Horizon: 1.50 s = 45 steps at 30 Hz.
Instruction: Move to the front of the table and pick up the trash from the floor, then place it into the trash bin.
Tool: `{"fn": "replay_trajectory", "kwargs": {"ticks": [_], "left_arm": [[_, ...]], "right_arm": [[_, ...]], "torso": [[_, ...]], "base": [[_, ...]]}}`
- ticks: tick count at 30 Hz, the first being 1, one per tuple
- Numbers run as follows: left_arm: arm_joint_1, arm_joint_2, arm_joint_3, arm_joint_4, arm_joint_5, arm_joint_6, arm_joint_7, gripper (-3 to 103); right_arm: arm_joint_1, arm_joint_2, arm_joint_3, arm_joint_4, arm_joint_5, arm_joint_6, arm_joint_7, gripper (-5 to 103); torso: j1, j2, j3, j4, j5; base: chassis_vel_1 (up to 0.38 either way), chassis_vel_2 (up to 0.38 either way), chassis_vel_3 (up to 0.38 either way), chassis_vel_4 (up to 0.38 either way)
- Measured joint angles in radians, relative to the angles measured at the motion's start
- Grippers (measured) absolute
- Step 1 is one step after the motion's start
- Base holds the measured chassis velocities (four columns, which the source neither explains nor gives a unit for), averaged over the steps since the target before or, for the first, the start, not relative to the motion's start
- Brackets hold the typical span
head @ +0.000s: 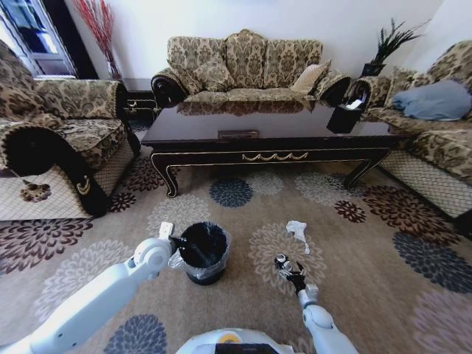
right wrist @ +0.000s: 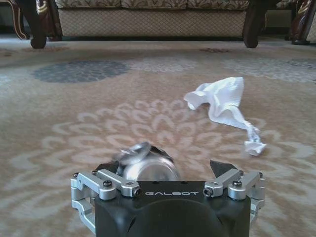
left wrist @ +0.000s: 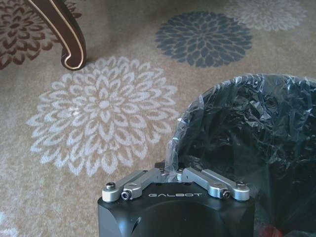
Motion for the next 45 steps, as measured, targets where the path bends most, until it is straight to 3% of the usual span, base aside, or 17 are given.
{"fn": "replay_trajectory", "kwargs": {"ticks": [21, 26, 28, 32, 34, 36, 38, 40, 41, 45], "left_arm": [[-0.034, -0.037, 0.046, 0.023, 0.006, -0.003, 0.002, 3], [-0.023, -0.033, 0.034, 0.021, 0.007, -0.005, 0.003, 3], [-0.017, -0.035, 0.028, 0.021, 0.009, -0.006, 0.004, 3], [-0.009, -0.038, 0.026, 0.019, 0.013, -0.008, 0.004, 3], [-0.002, -0.042, 0.025, 0.017, 0.017, -0.01, 0.004, 3], [-0.002, -0.043, 0.025, 0.017, 0.018, -0.01, 0.004, 3], [-0.001, -0.043, 0.025, 0.015, 0.019, -0.011, 0.004, 3], [-0.001, -0.044, 0.024, 0.013, 0.019, -0.013, 0.004, 3], [-0.001, -0.044, 0.024, 0.011, 0.019, -0.014, 0.003, 3], [0.001, -0.042, 0.024, 0.007, 0.02, -0.014, 0.002, 3]], "right_arm": [[-0.026, -0.036, 0.033, -0.015, -0.03, 0.021, -0.015, 101], [-0.017, -0.039, 0.03, -0.018, -0.039, 0.031, -0.037, 89], [-0.014, -0.042, 0.027, -0.022, -0.044, 0.035, -0.04, 73], [-0.012, -0.044, 0.024, -0.028, -0.049, 0.042, -0.035, 67], [-0.015, -0.045, 0.022, -0.028, -0.051, 0.045, -0.033, 51], [-0.016, -0.046, 0.022, -0.027, -0.05, 0.045, -0.032, 51], [-0.018, -0.048, 0.022, -0.026, -0.049, 0.046, -0.032, 40], [-0.018, -0.05, 0.023, -0.026, -0.048, 0.047, -0.03, 40], [-0.019, -0.051, 0.023, -0.026, -0.048, 0.048, -0.03, 29], [-0.024, -0.055, 0.027, -0.026, -0.046, 0.051, -0.029, 19]], "torso": [[0.0, 0.0, 0.0, 0.0, 0.0], [0.0, 0.0, 0.0, 0.0, 0.0001], [0.0, 0.0, 0.0, 0.0, 0.0], [0.0, 0.0, 0.0, 0.0, 0.0], [0.0, 0.0, 0.0, 0.0, 0.0], [0.0, 0.0, 0.0, 0.0, 0.0], [0.0, 0.0, 0.0, 0.0, 0.0], [0.0, 0.0, 0.0, 0.0, 0.0001], [0.0, 0.0, 0.0, 0.0, 0.0001], [0.0, 0.0, 0.0, 0.0, 0.0]], "base": [[0.0, 0.0, 0.0, 0.0], [0.0, 0.0, 0.0, 0.0], [0.0, 0.0, 0.0, 0.0], [0.0, 0.0, 0.0, 0.0], [0.0, 0.0, 0.0, 0.0], [0.0, 0.0, 0.0, 0.0], [0.0, 0.0, 0.0, 0.0], [0.0, 0.0, 0.0, 0.0], [0.0, 0.0, 0.0, 0.0], [0.0, 0.0, 0.0, 0.0]]}}
